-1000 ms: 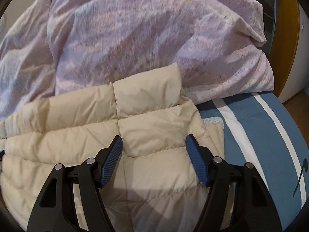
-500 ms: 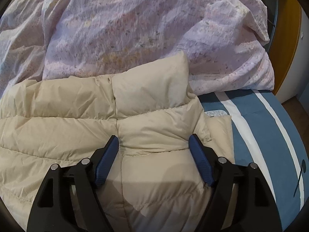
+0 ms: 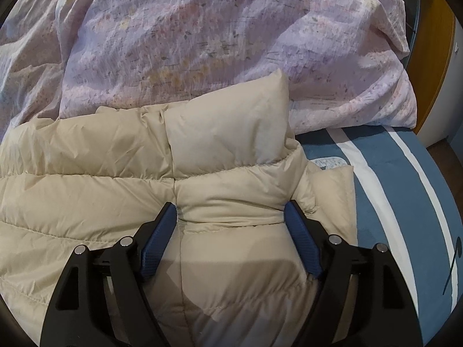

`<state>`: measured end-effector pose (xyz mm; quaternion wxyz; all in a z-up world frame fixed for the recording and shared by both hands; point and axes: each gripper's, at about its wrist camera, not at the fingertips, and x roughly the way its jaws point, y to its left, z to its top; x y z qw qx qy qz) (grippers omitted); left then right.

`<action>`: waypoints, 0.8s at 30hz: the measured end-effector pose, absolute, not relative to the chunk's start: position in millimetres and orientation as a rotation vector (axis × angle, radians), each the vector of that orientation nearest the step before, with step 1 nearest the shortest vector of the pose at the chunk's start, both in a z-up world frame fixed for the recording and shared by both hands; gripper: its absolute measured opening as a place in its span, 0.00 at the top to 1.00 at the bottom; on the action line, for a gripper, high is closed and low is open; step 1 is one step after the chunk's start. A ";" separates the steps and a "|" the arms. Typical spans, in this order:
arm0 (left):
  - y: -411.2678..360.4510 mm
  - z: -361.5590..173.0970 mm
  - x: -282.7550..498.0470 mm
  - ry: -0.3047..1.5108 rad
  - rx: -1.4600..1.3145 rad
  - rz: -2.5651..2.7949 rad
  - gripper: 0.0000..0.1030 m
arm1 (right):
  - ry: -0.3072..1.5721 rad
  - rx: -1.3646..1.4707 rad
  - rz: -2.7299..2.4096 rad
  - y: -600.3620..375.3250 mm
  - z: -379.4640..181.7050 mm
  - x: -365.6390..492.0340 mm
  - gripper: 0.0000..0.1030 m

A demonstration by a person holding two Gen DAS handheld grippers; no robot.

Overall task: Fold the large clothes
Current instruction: 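Press the folded jacket flat with both open tools near the collar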

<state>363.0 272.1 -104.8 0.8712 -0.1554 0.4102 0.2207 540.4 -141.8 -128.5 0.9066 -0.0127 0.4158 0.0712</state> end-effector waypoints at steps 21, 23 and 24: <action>274.9 -108.1 369.1 0.885 -0.313 0.474 0.02 | 0.865 -0.025 0.145 -136.4 -129.5 538.1 0.20; 274.8 -108.0 369.2 0.885 -0.313 0.474 0.02 | 0.865 -0.025 0.145 -135.3 -128.9 537.2 0.20; 274.7 -108.0 369.2 0.885 -0.314 0.474 0.02 | 0.866 -0.025 0.145 -135.8 -129.4 537.9 0.20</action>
